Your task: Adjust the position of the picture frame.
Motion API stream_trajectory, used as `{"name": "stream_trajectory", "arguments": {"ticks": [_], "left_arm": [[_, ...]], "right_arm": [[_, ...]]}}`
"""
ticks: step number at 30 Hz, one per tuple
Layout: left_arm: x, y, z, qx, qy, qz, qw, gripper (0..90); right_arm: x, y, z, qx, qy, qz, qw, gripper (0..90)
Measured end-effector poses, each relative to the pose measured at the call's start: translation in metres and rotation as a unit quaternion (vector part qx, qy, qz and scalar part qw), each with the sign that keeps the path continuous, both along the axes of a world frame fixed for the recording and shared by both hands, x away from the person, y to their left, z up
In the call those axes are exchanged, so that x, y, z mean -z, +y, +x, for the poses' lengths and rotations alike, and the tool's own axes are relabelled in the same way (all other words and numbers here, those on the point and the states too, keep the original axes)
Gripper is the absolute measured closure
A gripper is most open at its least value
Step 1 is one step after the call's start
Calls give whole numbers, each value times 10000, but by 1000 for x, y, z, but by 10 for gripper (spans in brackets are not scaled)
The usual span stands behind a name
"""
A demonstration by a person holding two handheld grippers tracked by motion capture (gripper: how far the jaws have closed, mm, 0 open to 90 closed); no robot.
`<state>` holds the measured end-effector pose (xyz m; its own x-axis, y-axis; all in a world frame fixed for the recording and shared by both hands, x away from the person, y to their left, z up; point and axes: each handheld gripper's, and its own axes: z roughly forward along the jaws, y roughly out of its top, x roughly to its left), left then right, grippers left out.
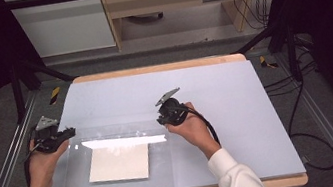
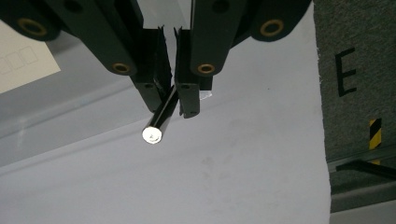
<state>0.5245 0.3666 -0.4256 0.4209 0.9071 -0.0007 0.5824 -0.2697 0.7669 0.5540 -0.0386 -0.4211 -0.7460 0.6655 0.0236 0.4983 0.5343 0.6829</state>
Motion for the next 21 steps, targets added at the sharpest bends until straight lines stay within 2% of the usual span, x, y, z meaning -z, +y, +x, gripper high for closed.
{"name": "stream_trajectory", "arguments": {"ticks": [10,13,16,20,21], "left_arm": [[-6,-19,-3,140,0,-7,9999,840],[-6,-27,-1,270,24,-61,9996,838],[-7,-39,1,383,62,-26,9992,837],[-11,-56,4,473,74,25,9989,839],[-13,-61,5,509,66,55,9987,839]], "right_arm": [[-10,-22,-8,92,21,-24,10000,827],[-11,-28,-8,110,14,-28,9999,826],[-12,-46,-9,196,42,18,9998,822],[-14,-58,-10,282,67,36,9996,822],[-17,-67,-9,310,45,32,9995,822]]}}
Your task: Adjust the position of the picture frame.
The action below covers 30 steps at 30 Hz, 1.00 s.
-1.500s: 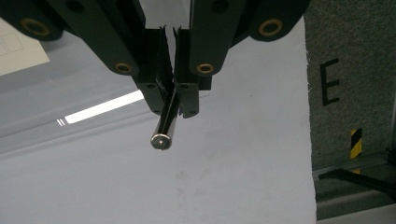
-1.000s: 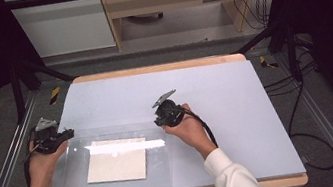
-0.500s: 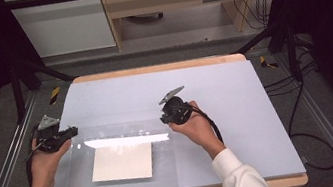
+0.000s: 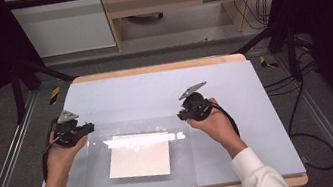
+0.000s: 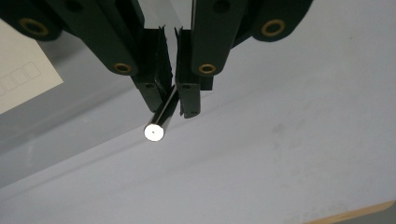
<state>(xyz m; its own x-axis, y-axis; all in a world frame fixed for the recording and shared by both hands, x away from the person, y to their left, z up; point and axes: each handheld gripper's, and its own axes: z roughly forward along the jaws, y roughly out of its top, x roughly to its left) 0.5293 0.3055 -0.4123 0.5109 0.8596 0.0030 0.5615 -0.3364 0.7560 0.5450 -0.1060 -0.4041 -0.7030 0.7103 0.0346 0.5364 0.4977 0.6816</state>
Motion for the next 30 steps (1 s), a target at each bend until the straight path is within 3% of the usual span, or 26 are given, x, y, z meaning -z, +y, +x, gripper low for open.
{"name": "stream_trajectory", "arguments": {"ticks": [17,25,30], "left_arm": [[-13,-78,16,476,27,69,9988,840],[-14,-101,18,663,100,134,9977,840],[-12,-104,23,651,149,161,9976,841]], "right_arm": [[-18,-74,2,437,-35,-64,9990,819],[-21,-101,5,678,24,-24,9977,815],[-20,-103,9,707,92,-38,9974,816]]}}
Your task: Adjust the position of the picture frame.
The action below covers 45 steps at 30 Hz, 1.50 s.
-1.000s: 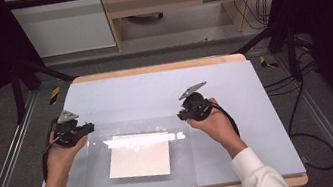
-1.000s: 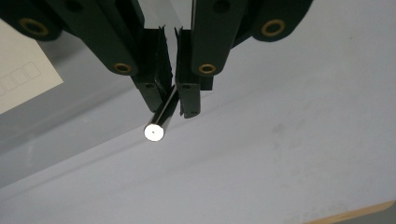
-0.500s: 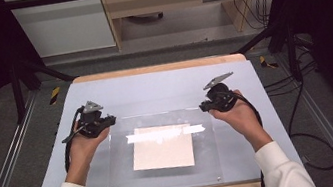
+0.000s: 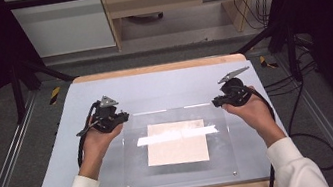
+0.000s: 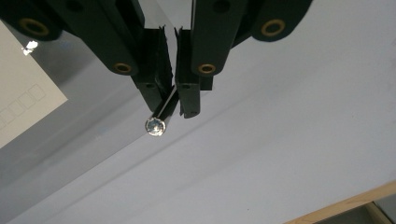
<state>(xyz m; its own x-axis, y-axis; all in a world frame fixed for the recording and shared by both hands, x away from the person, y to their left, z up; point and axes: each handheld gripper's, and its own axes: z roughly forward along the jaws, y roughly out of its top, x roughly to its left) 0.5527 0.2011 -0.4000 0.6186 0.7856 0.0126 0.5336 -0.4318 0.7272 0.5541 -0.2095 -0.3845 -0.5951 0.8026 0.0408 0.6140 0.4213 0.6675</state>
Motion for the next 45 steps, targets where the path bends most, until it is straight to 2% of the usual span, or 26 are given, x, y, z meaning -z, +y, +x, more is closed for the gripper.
{"name": "stream_trajectory", "arguments": {"ticks": [5,7,11,14,20,25,31,33,38,39,40,45], "left_arm": [[7,0,10,-110,86,85,9999,844],[11,1,15,-107,129,85,9998,842],[19,2,23,-135,164,82,9997,840],[22,2,28,-147,192,48,9997,839],[25,-1,32,-152,257,168,9994,840],[27,2,35,-291,289,185,9990,839],[33,1,36,-381,276,256,9986,843],[34,2,35,-439,267,186,9985,842],[38,2,36,-447,257,200,9985,843],[38,3,36,-411,263,255,9985,844],[39,3,36,-429,279,217,9985,844],[41,2,37,-467,274,275,9982,846]], "right_arm": [[6,4,14,33,56,4,10000,815],[15,6,24,65,98,30,9999,811],[24,7,30,76,139,34,9999,810],[27,7,32,69,158,48,9998,809],[33,7,33,164,197,69,9996,806],[39,11,32,153,160,109,9997,806],[45,13,36,175,207,75,9996,809],[47,13,38,187,220,107,9995,808],[49,15,41,220,242,128,9994,810],[49,15,41,228,257,110,9993,811],[50,15,41,219,257,62,9994,811],[54,18,42,369,246,68,9990,816]]}}
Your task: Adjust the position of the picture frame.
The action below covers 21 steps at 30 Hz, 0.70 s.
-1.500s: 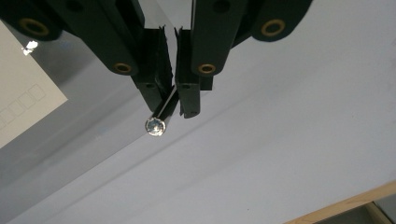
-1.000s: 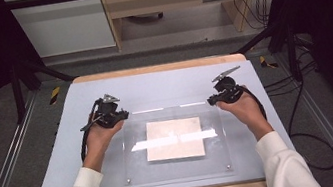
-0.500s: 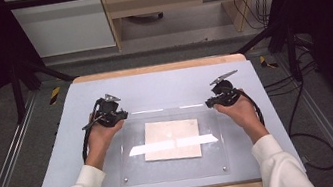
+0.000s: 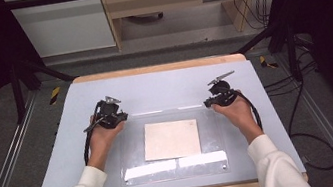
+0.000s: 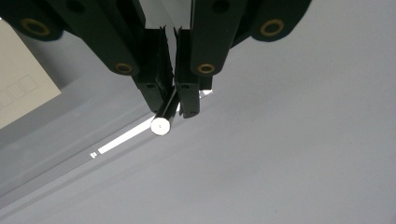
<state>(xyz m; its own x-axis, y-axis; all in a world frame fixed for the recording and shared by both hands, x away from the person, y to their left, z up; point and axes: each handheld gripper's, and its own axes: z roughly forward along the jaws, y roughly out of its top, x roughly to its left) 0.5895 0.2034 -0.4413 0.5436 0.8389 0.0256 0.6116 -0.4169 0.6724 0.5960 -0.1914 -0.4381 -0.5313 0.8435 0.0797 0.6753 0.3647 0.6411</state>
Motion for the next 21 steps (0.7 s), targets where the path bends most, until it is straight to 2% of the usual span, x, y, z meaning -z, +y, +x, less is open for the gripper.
{"name": "stream_trajectory", "arguments": {"ticks": [3,5,21], "left_arm": [[3,0,0,-43,-17,-66,10000,846],[6,-2,0,-89,-15,-90,9999,847],[13,-3,-1,-174,-41,-47,9998,848]], "right_arm": [[2,1,-2,68,-58,18,10000,820],[3,2,-2,56,-85,-65,9999,825],[13,3,-6,241,-253,-95,9993,838]]}}
